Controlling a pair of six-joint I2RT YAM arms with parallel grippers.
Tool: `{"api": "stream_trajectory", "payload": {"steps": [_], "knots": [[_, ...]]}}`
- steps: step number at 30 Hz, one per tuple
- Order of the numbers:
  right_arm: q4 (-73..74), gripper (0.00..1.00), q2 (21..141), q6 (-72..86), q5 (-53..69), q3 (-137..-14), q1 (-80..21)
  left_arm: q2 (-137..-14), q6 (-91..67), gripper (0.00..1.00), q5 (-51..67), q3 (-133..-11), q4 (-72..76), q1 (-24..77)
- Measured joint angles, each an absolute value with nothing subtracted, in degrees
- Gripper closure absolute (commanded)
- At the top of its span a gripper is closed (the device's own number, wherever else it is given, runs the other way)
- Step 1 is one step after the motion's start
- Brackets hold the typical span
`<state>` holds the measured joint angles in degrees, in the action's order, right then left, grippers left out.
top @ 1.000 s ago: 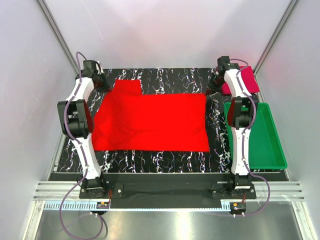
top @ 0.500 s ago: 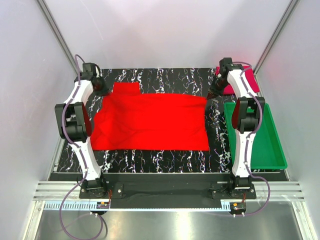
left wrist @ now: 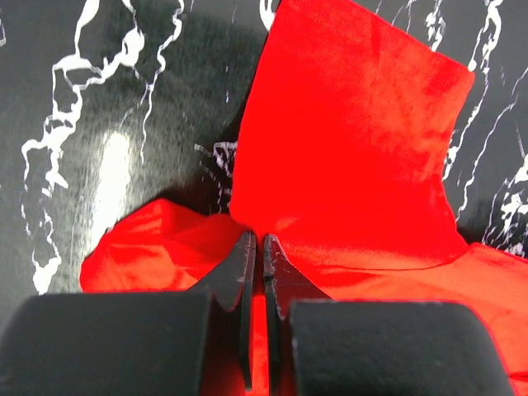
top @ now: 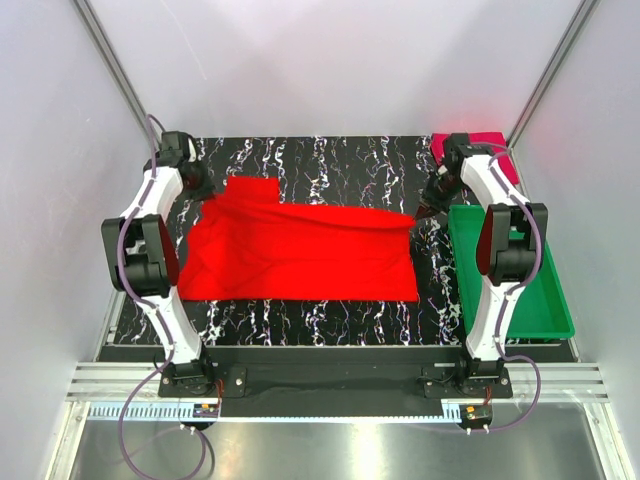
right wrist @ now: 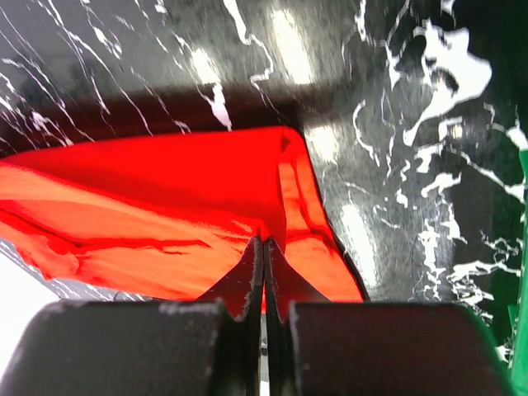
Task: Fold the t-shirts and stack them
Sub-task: Fold the tshirt
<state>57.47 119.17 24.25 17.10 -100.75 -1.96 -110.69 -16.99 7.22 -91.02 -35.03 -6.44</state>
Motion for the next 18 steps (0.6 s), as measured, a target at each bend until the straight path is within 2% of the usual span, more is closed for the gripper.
{"api": "stream_trajectory", "payload": {"steps": [10, 18], "knots": [[54.2, 1.00, 115.6, 24.3, 18.0, -92.1, -2.0, -106.6, -16.3, 1.00, 6.9, -84.9, -36.6, -6.4], [53.1, 1.00, 114.4, 24.2, 18.7, -89.7, -2.0, -103.3, -16.3, 1.00, 5.3, -80.0, -37.8, -6.4]]}}
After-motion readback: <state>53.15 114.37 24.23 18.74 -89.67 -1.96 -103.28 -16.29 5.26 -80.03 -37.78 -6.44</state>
